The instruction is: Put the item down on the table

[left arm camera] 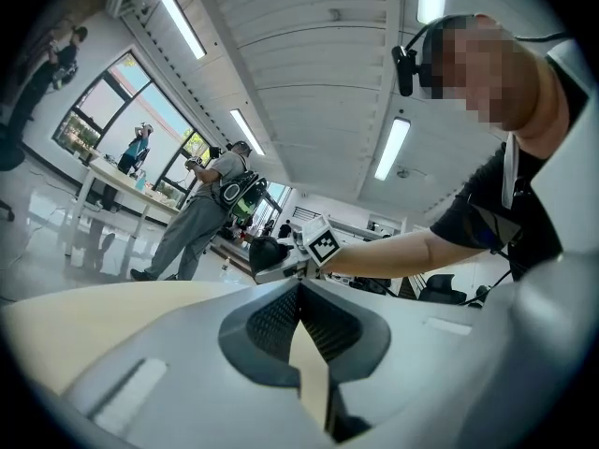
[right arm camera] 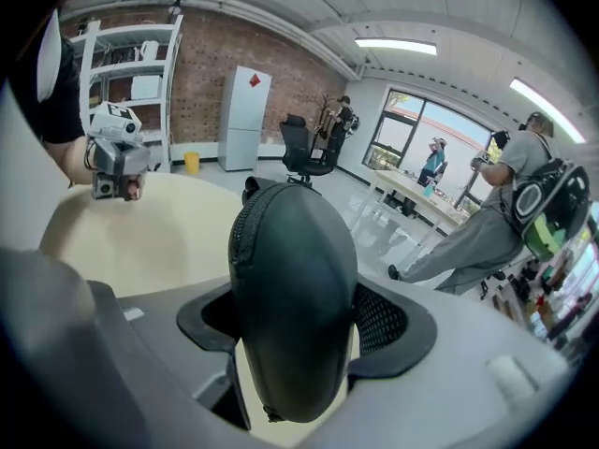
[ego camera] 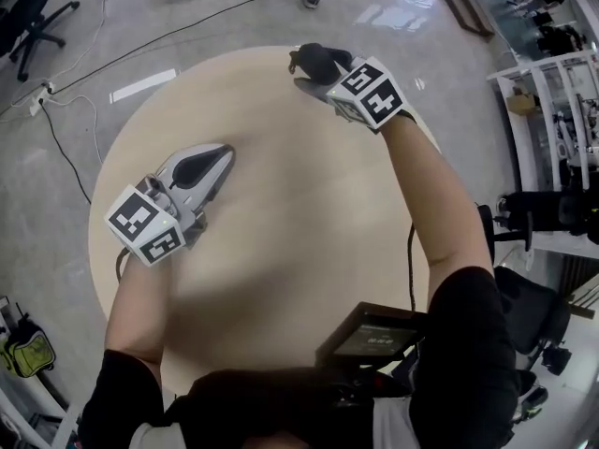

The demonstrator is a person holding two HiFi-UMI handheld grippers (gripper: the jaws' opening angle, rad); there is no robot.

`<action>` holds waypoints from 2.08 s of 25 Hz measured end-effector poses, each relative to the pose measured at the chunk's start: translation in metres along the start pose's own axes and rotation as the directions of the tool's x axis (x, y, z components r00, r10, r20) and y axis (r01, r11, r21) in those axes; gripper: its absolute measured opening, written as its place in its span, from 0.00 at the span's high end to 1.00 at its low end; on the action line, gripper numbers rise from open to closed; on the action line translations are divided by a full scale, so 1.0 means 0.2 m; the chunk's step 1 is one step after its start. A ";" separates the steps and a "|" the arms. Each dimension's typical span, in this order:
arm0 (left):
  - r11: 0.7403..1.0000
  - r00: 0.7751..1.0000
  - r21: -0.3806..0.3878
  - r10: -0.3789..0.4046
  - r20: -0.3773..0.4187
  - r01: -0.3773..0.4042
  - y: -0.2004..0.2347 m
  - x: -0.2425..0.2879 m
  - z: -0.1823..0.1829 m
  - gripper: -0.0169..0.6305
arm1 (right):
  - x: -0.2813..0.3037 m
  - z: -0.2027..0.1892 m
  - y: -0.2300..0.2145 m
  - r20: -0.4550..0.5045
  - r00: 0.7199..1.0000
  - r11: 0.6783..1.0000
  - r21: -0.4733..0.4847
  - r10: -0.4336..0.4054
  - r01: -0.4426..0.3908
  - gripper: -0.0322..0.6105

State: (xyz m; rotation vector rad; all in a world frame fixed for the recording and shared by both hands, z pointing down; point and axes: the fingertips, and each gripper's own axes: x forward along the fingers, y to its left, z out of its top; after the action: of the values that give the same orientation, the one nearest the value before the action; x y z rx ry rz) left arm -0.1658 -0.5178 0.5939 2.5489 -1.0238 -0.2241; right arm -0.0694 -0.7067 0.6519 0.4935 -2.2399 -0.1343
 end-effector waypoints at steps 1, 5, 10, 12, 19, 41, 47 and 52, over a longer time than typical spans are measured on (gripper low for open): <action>1.000 1.000 -0.001 0.002 0.002 -0.002 0.01 0.00 -0.01 0.98 | 0.05 0.01 0.00 -0.015 1.000 1.000 -0.022 0.001 -0.001 0.42; 1.000 1.000 -0.001 0.009 0.011 -0.009 0.02 -0.03 -0.03 0.98 | 0.20 0.02 0.01 -0.073 0.997 0.993 -0.115 0.006 -0.015 0.42; 1.000 1.000 0.000 0.031 0.005 -0.031 0.07 -0.05 -0.09 0.98 | 0.39 -0.02 0.00 -0.142 0.990 0.976 -0.219 -0.024 -0.007 0.42; 0.999 1.000 -0.013 0.031 0.003 -0.031 0.08 -0.04 -0.11 0.98 | 0.44 -0.04 0.00 -0.157 0.987 0.973 -0.231 -0.024 -0.014 0.42; 0.999 0.999 -0.003 0.037 0.002 -0.037 0.09 -0.04 -0.12 0.98 | 0.50 -0.06 0.09 -0.141 0.990 0.971 -0.232 0.022 -0.055 0.33; 0.988 0.998 0.148 0.050 -0.032 -0.045 -0.17 0.05 0.20 0.98 | -0.38 0.02 0.26 0.228 0.973 0.967 0.241 0.021 -0.077 0.57; 0.986 0.999 0.165 -0.005 -0.040 0.011 -0.53 0.11 0.35 0.98 | -0.95 -0.11 0.38 0.250 0.962 0.930 0.368 -0.109 0.010 0.93; 0.982 0.995 0.166 -0.083 -0.050 0.090 -0.88 0.15 0.44 0.98 | -1.50 -0.19 0.48 0.251 0.942 0.880 0.467 -0.225 0.086 0.93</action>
State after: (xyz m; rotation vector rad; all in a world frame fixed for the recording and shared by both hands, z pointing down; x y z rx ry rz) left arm -0.0587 -0.4476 0.4426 2.7411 -0.9537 -0.1091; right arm 0.1062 -0.4989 0.4892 0.9637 -2.5313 0.2547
